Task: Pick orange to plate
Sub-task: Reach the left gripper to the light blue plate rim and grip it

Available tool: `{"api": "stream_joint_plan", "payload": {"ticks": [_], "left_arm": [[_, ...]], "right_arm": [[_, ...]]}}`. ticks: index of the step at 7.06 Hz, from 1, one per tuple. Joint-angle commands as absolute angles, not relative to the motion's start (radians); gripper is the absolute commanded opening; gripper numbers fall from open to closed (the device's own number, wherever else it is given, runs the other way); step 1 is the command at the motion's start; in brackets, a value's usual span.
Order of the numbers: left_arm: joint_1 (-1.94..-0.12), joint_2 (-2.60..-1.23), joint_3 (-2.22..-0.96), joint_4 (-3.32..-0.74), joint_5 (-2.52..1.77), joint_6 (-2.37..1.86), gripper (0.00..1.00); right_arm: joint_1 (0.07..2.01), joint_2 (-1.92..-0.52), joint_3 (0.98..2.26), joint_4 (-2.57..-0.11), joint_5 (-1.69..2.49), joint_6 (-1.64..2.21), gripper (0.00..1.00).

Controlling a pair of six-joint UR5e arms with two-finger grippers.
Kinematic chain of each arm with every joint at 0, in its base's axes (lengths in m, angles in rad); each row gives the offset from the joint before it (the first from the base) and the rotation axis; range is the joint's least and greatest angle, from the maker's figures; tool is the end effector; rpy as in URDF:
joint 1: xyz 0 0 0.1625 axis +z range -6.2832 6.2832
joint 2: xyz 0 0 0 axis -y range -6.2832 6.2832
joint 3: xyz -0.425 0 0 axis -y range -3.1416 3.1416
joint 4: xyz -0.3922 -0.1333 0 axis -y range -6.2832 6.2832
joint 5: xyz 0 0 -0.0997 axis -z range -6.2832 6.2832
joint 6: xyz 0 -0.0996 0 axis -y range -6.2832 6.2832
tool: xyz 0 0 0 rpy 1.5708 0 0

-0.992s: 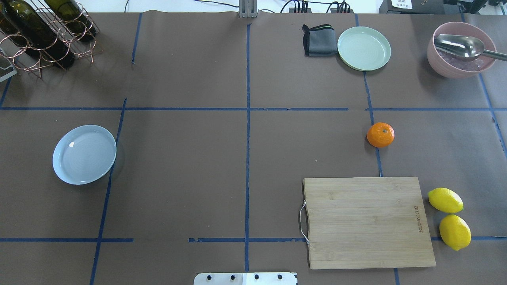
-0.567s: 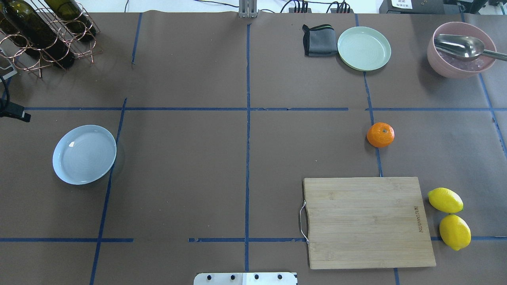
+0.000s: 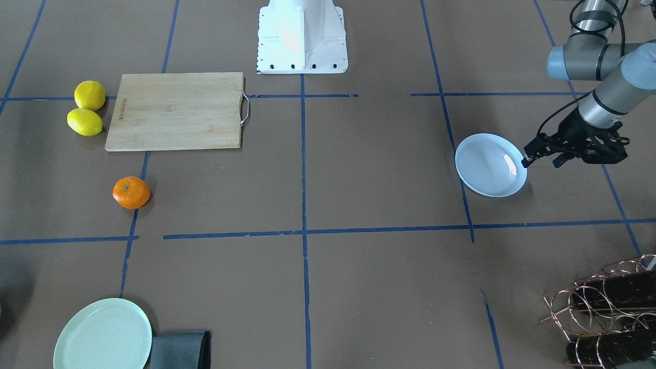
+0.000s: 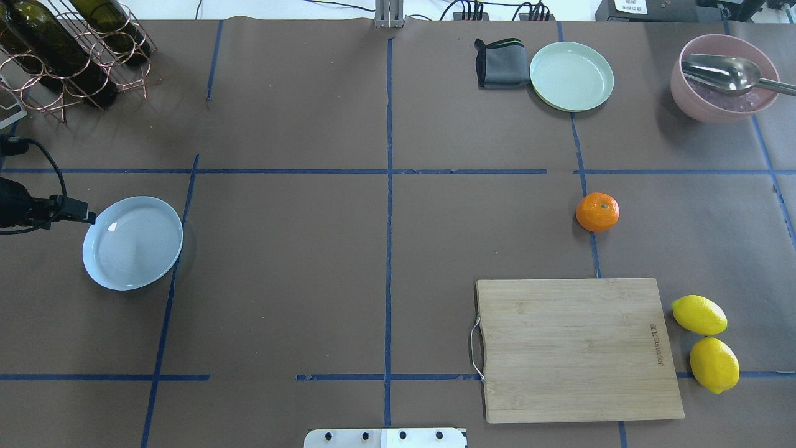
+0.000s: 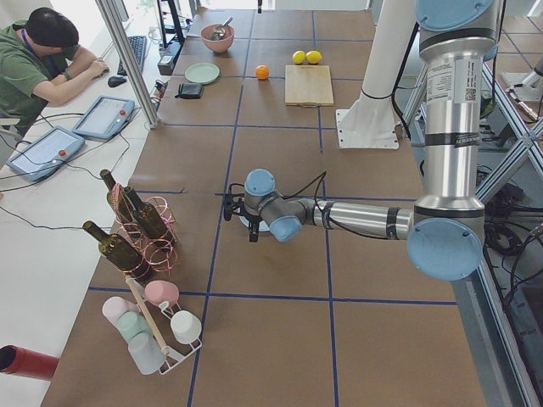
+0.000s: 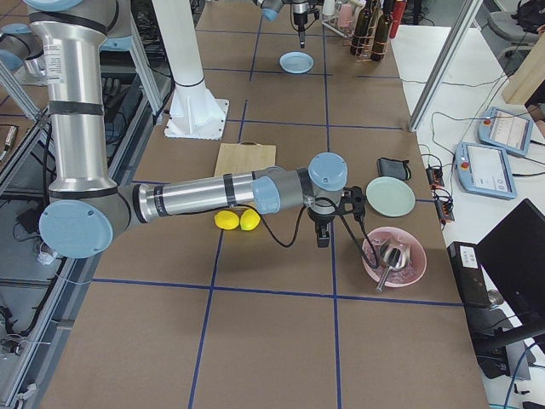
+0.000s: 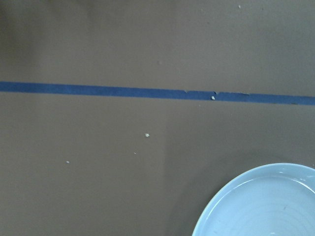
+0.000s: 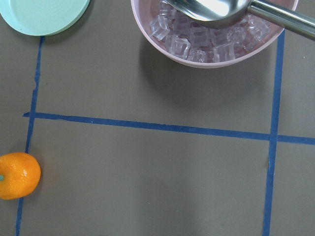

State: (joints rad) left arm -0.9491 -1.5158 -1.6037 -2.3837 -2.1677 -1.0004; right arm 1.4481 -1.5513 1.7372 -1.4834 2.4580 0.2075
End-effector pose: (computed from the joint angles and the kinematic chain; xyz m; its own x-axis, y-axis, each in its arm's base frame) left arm 0.2269 -0.4494 0.5826 0.5821 -0.0457 -0.8118 0.1488 0.9875 0.0512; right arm -0.0064 -0.5098 0.5486 0.6126 -0.0820 0.7861 -0.0085 0.9939 0.1103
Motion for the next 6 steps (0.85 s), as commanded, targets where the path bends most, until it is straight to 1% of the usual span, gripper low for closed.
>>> {"api": "stream_joint_plan", "payload": {"ticks": [1, 4, 5, 6], "left_arm": [[-0.896, -1.509, -1.597, -2.401, -2.140, -1.038, 1.00], [-0.859, -1.509, -1.582, -2.398, -2.099, -1.039, 1.00], [-0.853, -1.509, -1.580, -2.396, -2.097, -1.039, 0.96], [-0.851, -1.508, -1.580, -2.396, -2.097, -1.037, 0.86]], "right_arm": [[1.447, -1.551, 1.738, -1.483, 2.457, 0.209, 1.00], [1.443, -1.551, 1.741, -1.482, 2.459, 0.213, 1.00], [1.445, -1.551, 1.749, -1.483, 2.459, 0.216, 1.00], [1.443, -1.551, 1.758, -1.483, 2.459, 0.221, 1.00]]}}
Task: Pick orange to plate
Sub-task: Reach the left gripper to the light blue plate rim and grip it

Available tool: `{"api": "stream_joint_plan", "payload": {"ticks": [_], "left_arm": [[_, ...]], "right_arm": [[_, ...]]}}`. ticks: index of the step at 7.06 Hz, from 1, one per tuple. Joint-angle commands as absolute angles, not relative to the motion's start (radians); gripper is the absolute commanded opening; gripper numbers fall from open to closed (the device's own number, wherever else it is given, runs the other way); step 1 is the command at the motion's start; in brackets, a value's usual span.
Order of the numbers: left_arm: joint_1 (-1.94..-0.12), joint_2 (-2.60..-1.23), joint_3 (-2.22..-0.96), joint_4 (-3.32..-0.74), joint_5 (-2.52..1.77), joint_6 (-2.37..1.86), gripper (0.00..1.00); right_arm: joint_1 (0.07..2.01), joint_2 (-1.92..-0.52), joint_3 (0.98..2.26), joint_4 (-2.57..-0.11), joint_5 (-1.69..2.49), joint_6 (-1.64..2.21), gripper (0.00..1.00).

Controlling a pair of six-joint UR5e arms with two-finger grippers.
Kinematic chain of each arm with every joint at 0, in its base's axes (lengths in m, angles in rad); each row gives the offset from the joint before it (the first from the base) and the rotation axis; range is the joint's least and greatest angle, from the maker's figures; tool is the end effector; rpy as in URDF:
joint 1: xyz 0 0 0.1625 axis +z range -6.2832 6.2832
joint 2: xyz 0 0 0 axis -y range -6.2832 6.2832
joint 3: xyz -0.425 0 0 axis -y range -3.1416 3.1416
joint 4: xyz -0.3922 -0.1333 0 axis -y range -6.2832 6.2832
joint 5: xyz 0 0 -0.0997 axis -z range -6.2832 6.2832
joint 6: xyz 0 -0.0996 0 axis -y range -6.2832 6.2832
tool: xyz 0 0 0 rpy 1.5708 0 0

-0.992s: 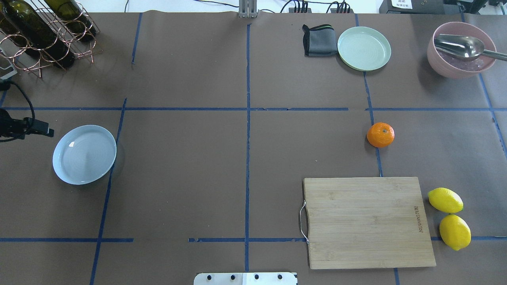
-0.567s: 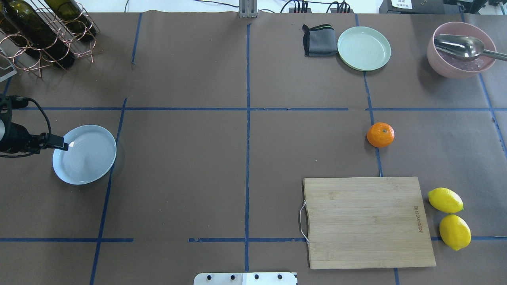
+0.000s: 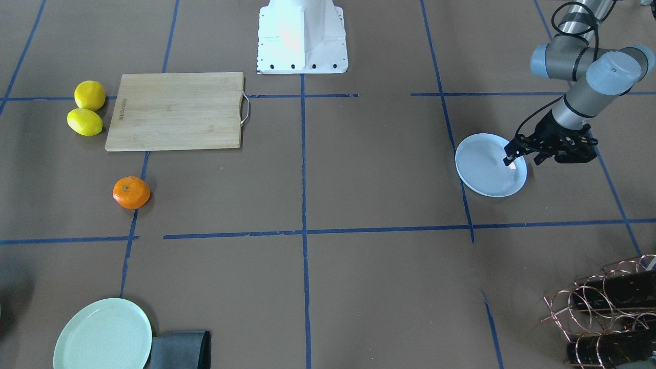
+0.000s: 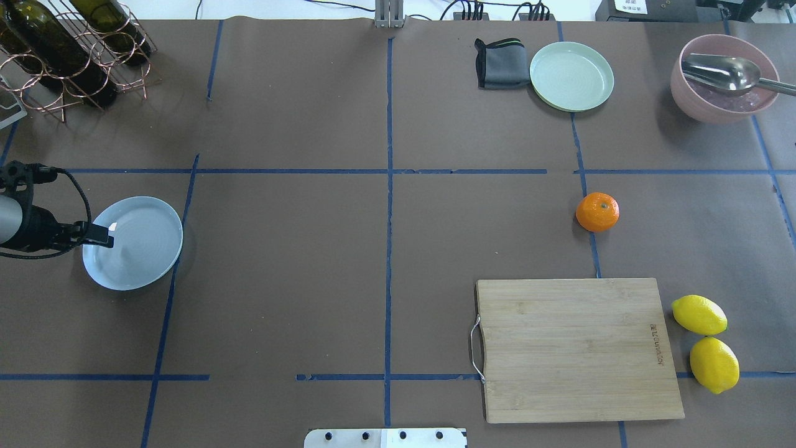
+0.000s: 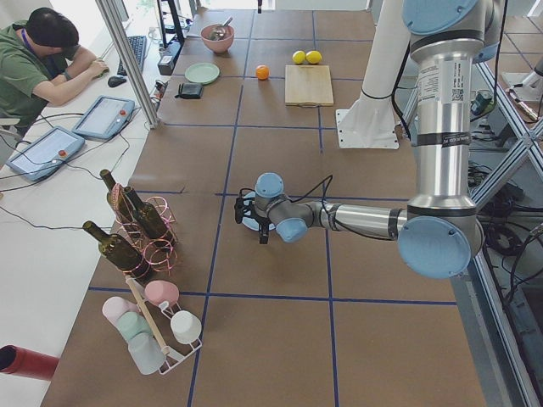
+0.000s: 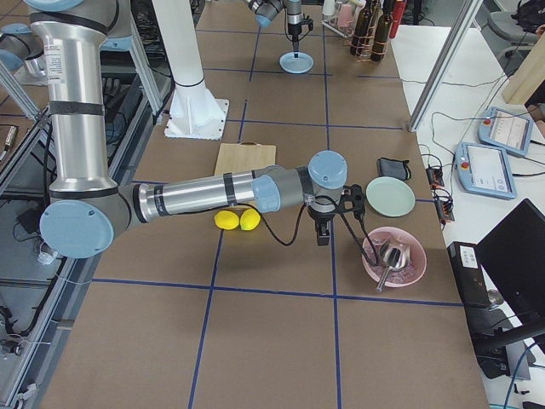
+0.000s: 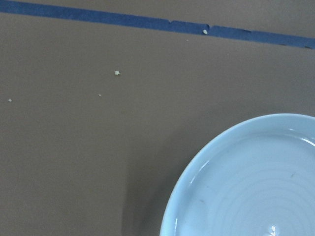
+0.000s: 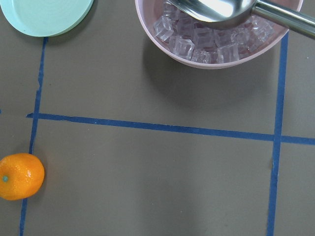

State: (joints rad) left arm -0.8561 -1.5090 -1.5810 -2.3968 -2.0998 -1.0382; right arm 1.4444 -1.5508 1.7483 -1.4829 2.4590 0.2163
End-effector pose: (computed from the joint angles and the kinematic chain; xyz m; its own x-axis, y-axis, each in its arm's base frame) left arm 0.2629 -0.4297 0.5987 0.6173 -0.0425 -0.7856 0.1246 0.9912 0.0443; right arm -0.0083 -0.5095 0.5427 0.6103 -0.0850 0.7876 -0.0103 0.9933 0.1152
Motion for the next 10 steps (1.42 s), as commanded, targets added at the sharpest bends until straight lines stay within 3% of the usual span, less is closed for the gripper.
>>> {"api": "stream_joint_plan", "payload": {"ticks": [1, 3, 5, 10], "left_arm": [[-0.851, -1.497, -1.580, -2.396, -2.097, -1.037, 0.67], [-0.848, -1.496, -1.580, -2.396, -2.097, -1.037, 0.39], [-0.848, -1.496, -1.592, -2.398, -2.097, -1.035, 0.01], [-0.864, -1.465, -1.696, -2.392, -2.114, -1.025, 0.00]], "right_arm": [[1.443, -1.551, 1.761, -1.483, 2.459, 0.222, 1.00], [1.443, -1.551, 1.763, -1.483, 2.460, 0.224, 1.00], [1.443, -1.551, 1.763, -1.483, 2.459, 0.222, 1.00], [1.443, -1.549, 1.778, -1.483, 2.460, 0.229, 1.00]]}}
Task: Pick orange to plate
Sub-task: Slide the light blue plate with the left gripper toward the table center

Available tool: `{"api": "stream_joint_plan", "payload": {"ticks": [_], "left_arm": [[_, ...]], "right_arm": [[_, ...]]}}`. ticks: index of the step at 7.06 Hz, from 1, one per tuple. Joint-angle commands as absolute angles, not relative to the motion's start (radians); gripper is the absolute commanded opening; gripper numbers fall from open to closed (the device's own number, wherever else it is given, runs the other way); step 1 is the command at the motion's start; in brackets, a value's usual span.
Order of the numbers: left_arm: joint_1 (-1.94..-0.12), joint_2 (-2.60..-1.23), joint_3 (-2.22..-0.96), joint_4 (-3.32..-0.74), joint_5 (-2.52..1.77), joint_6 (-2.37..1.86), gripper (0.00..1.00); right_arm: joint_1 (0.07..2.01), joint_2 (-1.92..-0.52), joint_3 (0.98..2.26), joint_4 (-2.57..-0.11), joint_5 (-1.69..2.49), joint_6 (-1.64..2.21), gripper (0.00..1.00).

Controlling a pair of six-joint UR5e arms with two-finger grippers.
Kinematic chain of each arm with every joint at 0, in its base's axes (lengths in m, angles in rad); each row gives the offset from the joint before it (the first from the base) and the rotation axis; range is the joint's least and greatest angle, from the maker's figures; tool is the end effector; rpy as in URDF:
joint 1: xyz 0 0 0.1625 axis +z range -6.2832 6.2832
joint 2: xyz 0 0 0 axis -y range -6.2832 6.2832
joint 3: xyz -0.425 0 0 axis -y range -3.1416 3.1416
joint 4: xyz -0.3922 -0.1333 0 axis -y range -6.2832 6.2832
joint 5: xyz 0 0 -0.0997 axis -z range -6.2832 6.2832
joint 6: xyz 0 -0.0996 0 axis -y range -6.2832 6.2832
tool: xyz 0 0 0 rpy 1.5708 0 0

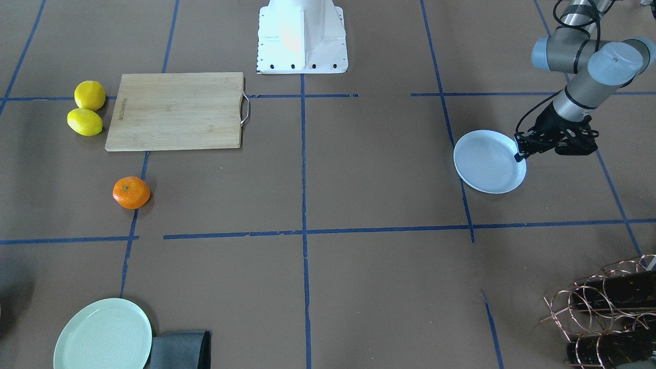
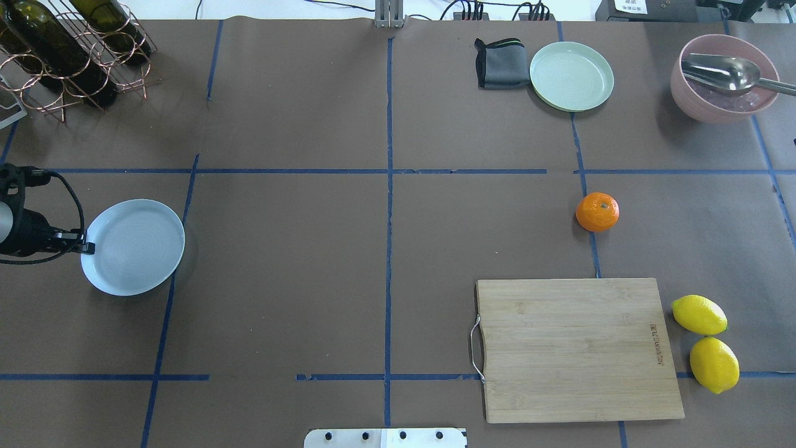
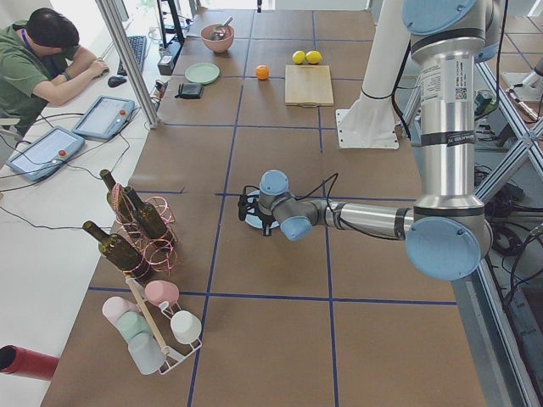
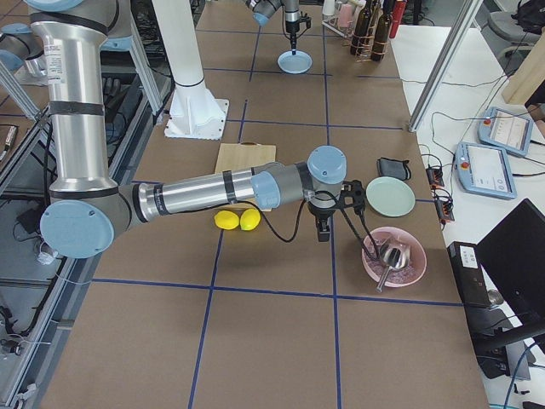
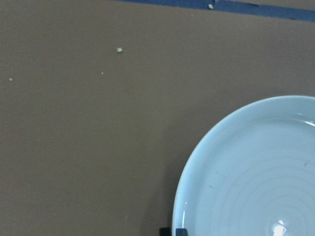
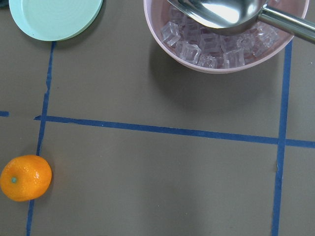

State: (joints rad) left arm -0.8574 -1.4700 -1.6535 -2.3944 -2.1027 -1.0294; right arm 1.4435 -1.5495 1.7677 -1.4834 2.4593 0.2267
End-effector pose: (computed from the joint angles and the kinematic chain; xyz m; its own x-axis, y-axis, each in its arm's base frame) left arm 0.2517 -0.4174 0.5800 0.6010 -0.0157 -0.7991 0.1197 0.9903 0.0706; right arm -0.0087 -0.5089 0.5324 0.6078 -0.0911 0.7889 -0.0159 0.9918 0.1268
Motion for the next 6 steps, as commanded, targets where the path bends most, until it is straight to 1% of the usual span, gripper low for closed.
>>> {"api": "stream_joint_plan", "payload": {"ticks": [1, 2, 3, 5, 6], "left_arm": [[-0.882, -1.448, -1.750, -2.360, -2.168, -1.025, 0.00], [-0.958, -1.459, -1.784, -2.292, -2.254, -1.025, 0.00], [-0.992, -1.535, -1.793, -2.226, -2.296, -1.025, 0.00], [-0.994, -1.847, -1.770, -1.930, -2.289, -1.067, 0.00], [-0.973, -1.946, -1.743, -1.907, -2.289, -1.191, 0.00]], "right_arm": [[1.443, -1.549, 1.779, -1.483, 2.461, 0.235, 1.00], [1.443, -1.549, 1.782, -1.483, 2.461, 0.235, 1.00], [1.439, -1.548, 1.784, -1.485, 2.464, 0.236, 1.00], [1.428, -1.548, 1.798, -1.485, 2.459, 0.239, 1.00], [1.424, -1.548, 1.798, -1.485, 2.459, 0.239, 1.00]]}}
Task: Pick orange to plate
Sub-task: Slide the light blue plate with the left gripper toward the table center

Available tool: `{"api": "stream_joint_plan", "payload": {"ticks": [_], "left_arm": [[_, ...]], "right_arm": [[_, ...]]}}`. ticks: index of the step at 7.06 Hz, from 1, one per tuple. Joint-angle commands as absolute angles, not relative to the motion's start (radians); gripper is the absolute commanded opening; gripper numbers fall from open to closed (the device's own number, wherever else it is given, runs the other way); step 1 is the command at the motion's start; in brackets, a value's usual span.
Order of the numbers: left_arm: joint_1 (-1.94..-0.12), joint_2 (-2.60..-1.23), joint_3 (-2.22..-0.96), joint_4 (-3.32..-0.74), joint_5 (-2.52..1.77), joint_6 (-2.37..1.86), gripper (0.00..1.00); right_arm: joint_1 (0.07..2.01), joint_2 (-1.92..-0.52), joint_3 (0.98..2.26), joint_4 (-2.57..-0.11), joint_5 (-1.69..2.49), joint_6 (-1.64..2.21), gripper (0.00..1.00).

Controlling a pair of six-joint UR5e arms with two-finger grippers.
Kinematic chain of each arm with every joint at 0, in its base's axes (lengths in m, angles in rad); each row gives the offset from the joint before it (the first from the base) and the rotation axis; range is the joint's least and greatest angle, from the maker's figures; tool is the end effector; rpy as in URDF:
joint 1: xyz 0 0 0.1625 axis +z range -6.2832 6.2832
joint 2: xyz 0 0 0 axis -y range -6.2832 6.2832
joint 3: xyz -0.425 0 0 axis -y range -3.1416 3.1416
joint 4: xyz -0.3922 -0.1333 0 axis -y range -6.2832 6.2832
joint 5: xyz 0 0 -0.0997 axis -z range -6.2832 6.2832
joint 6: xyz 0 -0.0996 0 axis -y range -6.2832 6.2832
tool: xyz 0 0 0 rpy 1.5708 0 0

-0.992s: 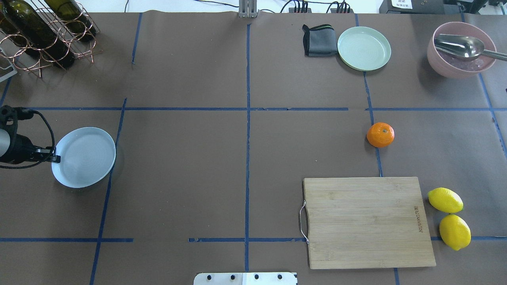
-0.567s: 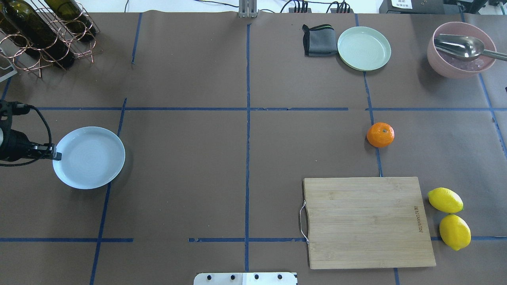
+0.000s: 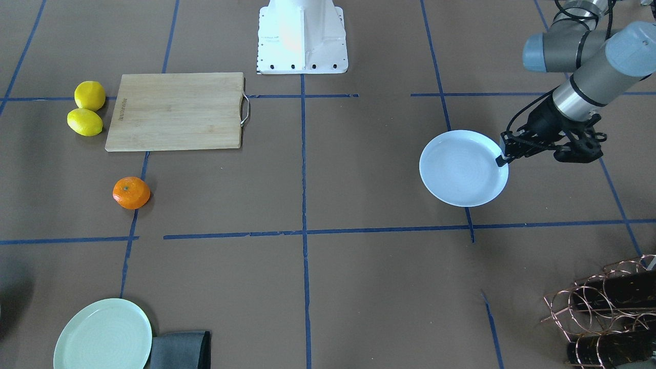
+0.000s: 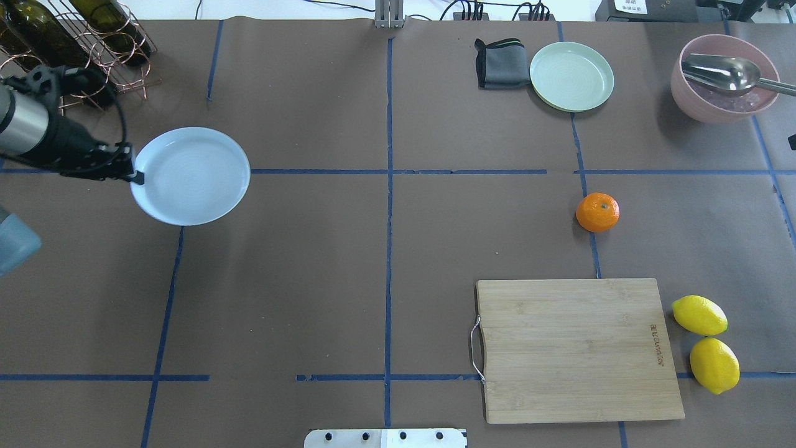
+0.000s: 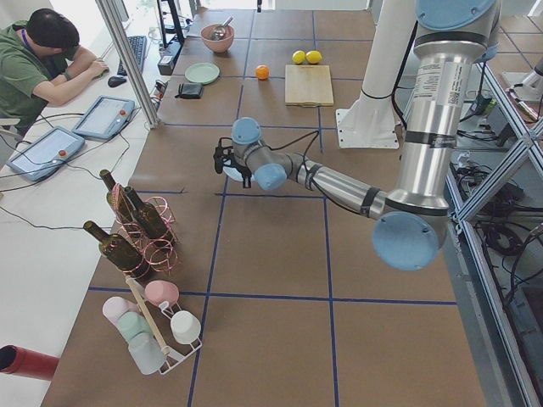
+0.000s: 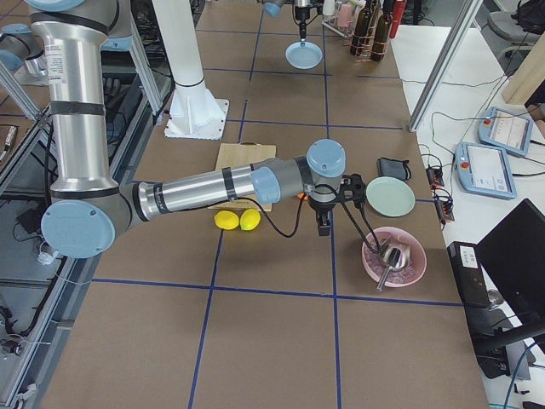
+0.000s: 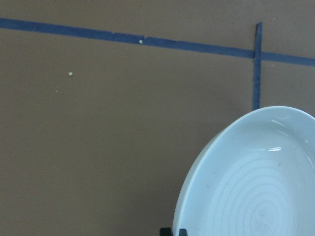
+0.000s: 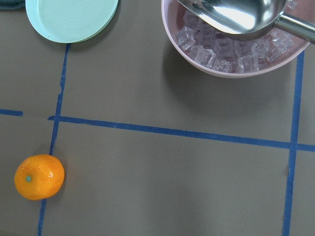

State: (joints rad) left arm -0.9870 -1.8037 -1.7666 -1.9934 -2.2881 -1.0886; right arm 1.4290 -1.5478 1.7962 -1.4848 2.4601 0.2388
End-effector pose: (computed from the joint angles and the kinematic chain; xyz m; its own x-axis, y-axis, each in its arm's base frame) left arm 0.2614 -0.5188 0.3875 0.4870 -0.1032 -0.8673 0.1472 0.9885 -0.0350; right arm -0.0159 -0.5075 0.5175 0.6025 -0.1105 0.7904 -0.0093 0.9893 0.1454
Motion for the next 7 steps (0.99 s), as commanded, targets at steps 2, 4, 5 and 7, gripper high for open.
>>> {"api": "stream_joint_plan", "payload": {"ticks": [2, 4, 5, 7], "left_arm": [[-0.774, -2.082, -1.695, -1.914, -2.194, -1.452, 0.00], [-0.616, -2.172, -1.571, -2.061, -2.039, -1.641, 0.00], [-0.567, -2.186, -1.513, -2.130, -1.982, -1.669, 0.00], [-0.561, -2.180, -1.502, -2.151, -1.948, -1.671, 0.00]], "right_arm": [[1.396, -1.548, 1.828, -1.483, 2.454, 0.316, 1.00], [1.381, -1.548, 1.856, -1.483, 2.454, 0.356, 1.00], [1.373, -1.548, 1.858, -1.483, 2.451, 0.356, 1.00], [1.367, -1.548, 1.859, -1.483, 2.450, 0.357, 1.00]]}}
